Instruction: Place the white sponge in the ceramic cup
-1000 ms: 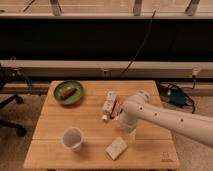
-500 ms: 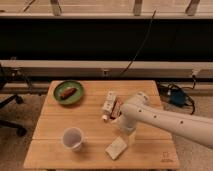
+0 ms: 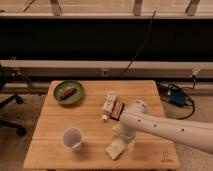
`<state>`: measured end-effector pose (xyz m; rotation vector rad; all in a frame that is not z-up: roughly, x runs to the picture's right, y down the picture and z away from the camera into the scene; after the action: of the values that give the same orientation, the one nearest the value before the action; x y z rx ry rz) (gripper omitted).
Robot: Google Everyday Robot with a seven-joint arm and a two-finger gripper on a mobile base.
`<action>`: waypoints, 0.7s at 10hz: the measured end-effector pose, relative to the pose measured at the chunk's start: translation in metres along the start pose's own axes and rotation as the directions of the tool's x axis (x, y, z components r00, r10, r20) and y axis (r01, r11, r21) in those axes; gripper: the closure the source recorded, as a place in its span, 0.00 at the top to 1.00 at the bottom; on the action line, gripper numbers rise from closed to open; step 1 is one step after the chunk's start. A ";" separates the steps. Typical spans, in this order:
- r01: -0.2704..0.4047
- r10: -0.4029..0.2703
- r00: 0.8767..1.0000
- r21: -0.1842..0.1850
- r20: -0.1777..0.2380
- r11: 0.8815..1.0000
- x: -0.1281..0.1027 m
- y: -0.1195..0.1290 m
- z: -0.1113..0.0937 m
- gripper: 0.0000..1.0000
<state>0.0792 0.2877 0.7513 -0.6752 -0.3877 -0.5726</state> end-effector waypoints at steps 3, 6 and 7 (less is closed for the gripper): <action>0.004 -0.004 1.000 -0.018 0.014 1.000 -0.011 0.002 0.008 0.80; 0.009 -0.007 1.000 -0.042 0.030 0.999 -0.020 0.001 0.015 0.73; 0.008 -0.007 0.999 -0.050 0.036 0.999 -0.021 0.001 0.018 0.63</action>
<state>0.0608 0.3084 0.7533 -0.7328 -0.4107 -0.5793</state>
